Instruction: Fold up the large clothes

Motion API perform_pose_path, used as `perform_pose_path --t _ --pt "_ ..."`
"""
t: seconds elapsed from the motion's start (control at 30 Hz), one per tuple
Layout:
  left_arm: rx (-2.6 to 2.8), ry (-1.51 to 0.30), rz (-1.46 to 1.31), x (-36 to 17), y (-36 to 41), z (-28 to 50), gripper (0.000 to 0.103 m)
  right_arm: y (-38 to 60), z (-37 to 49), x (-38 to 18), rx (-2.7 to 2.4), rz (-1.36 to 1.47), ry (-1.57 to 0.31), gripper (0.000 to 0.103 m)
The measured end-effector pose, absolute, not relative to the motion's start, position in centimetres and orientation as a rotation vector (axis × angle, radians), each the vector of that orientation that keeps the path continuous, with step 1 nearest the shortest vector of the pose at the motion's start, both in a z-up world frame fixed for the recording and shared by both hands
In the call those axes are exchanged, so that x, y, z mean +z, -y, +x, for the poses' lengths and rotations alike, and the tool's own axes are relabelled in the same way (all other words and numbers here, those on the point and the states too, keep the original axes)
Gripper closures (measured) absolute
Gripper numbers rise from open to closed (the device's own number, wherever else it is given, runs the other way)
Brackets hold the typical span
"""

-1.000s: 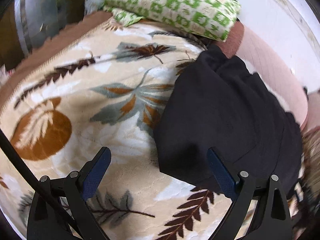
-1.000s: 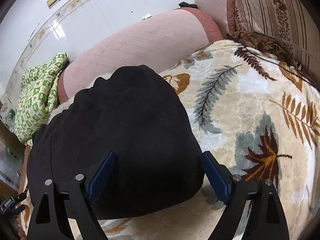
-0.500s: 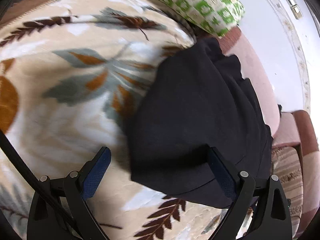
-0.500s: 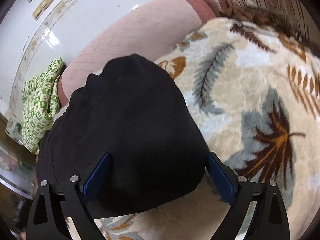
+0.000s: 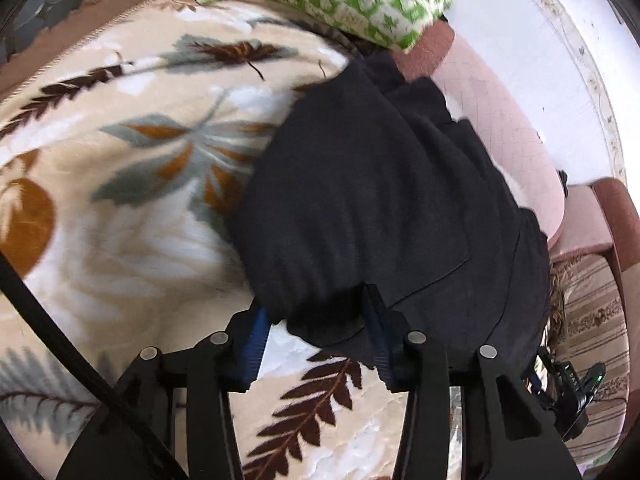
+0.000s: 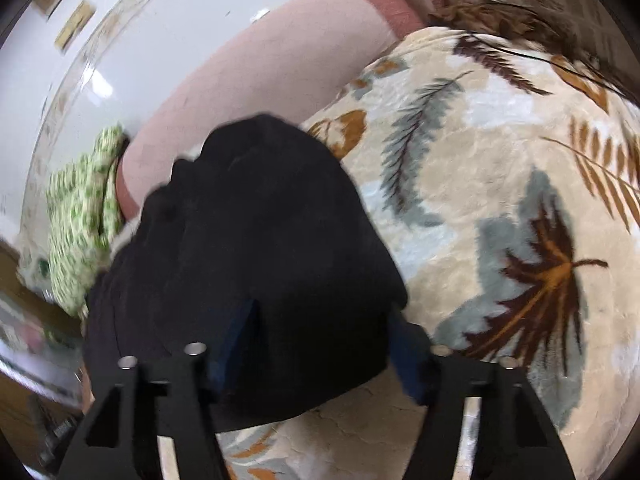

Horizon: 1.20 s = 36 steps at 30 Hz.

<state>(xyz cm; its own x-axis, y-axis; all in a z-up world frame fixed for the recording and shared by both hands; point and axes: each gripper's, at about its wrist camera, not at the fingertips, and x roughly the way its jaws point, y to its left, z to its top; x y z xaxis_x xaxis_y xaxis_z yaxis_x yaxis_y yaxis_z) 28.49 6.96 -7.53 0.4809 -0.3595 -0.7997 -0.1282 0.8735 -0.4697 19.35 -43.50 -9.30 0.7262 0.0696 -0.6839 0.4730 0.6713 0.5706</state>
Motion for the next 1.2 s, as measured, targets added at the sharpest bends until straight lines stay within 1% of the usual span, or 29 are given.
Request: perform_pose_path --t 0.07,0.1,0.13,0.17,0.2,0.23,0.27,0.33,0.43,0.57,0.67,0.8,0.9,0.93,0.97,1.0,1.03,1.07,1.1,1.13,1.17,1.2 --pt "-0.13 -1.062 -0.588 -7.4 -8.7 27.6 0.057 44.8 18.4 -9.3 -0.281 0.882 -0.701 0.043" --pt "-0.127 -1.056 -0.62 -7.5 -9.3 27.6 0.052 45.1 18.0 -9.1 -0.285 0.893 -0.69 0.043" --pt "-0.127 -1.045 -0.657 -7.6 -10.1 27.4 0.042 45.3 17.8 -9.0 -0.275 0.901 -0.685 0.043" --pt "-0.13 -1.039 -0.679 -7.7 -10.5 27.5 0.031 45.2 17.7 -8.9 -0.26 0.908 -0.687 0.039" --pt "-0.136 -1.03 -0.708 -7.9 -11.0 27.5 0.029 45.1 17.6 -9.0 -0.238 0.917 -0.69 0.027" --pt "-0.145 -1.024 -0.73 -8.1 -11.3 27.7 0.028 44.8 17.5 -9.1 -0.221 0.919 -0.693 0.021" --pt "-0.164 -1.023 -0.753 -8.4 -11.5 27.9 0.025 44.5 17.6 -9.1 -0.21 0.913 -0.699 0.012" --pt "-0.22 -1.031 -0.783 -9.2 -11.2 28.8 0.021 43.8 17.8 -9.5 -0.183 0.881 -0.727 0.01" --pt "-0.301 -1.046 -0.812 -10.5 -10.1 30.3 0.02 43.3 18.4 -10.3 -0.166 0.858 -0.759 0.01" --pt "-0.358 -1.037 -0.769 -11.8 -8.4 31.3 0.012 42.5 19.8 -11.8 -0.1 0.889 -0.805 0.009" --pt "-0.395 -1.031 -0.803 -12.6 -8.1 31.9 0.008 41.8 21.0 -13.3 -0.017 0.949 -0.81 0.008" --pt "-0.409 -1.035 -0.848 -13.1 -8.2 32.5 0.007 41.6 22.6 -14.2 0.003 0.987 -0.779 0.001" --pt "-0.384 -1.041 -0.821 -12.8 -7.6 32.4 0.007 41.1 23.0 -14.1 -0.024 0.967 -0.757 0.001" --pt "-0.38 -1.04 -0.798 -12.4 -7.3 32.4 0.009 40.8 23.2 -14.0 -0.04 0.95 -0.765 0.001" --pt "-0.372 -1.033 -0.751 -11.7 -6.8 32.1 0.018 40.6 23.3 -13.7 -0.05 0.937 -0.775 0.005" --pt "-0.351 -1.023 -0.693 -10.7 -6.4 31.7 0.023 40.5 23.3 -13.3 -0.057 0.927 -0.781 0.016" --pt "-0.33 -1.007 -0.638 -9.7 -5.8 31.3 0.036 40.5 23.3 -12.8 -0.064 0.919 -0.782 0.021" --pt "-0.311 -0.991 -0.594 -8.7 -5.4 30.9 0.049 40.4 23.2 -12.1 -0.068 0.907 -0.776 0.033" --pt "-0.3 -0.975 -0.568 -7.7 -5.2 30.5 0.054 40.4 23.1 -11.5 -0.066 0.901 -0.766 0.044" --pt "-0.3 -0.963 -0.57 -7.1 -5.3 30.2 0.059 40.4 23.0 -10.9 -0.061 0.9 -0.755 0.047" --pt "-0.304 -0.956 -0.585 -6.6 -5.4 30.0 0.063 40.4 22.8 -10.3 -0.055 0.901 -0.745 0.052" --pt "-0.308 -0.953 -0.592 -6.3 -5.5 29.8 0.064 40.4 22.7 -9.7 -0.05 0.898 -0.733 0.056"
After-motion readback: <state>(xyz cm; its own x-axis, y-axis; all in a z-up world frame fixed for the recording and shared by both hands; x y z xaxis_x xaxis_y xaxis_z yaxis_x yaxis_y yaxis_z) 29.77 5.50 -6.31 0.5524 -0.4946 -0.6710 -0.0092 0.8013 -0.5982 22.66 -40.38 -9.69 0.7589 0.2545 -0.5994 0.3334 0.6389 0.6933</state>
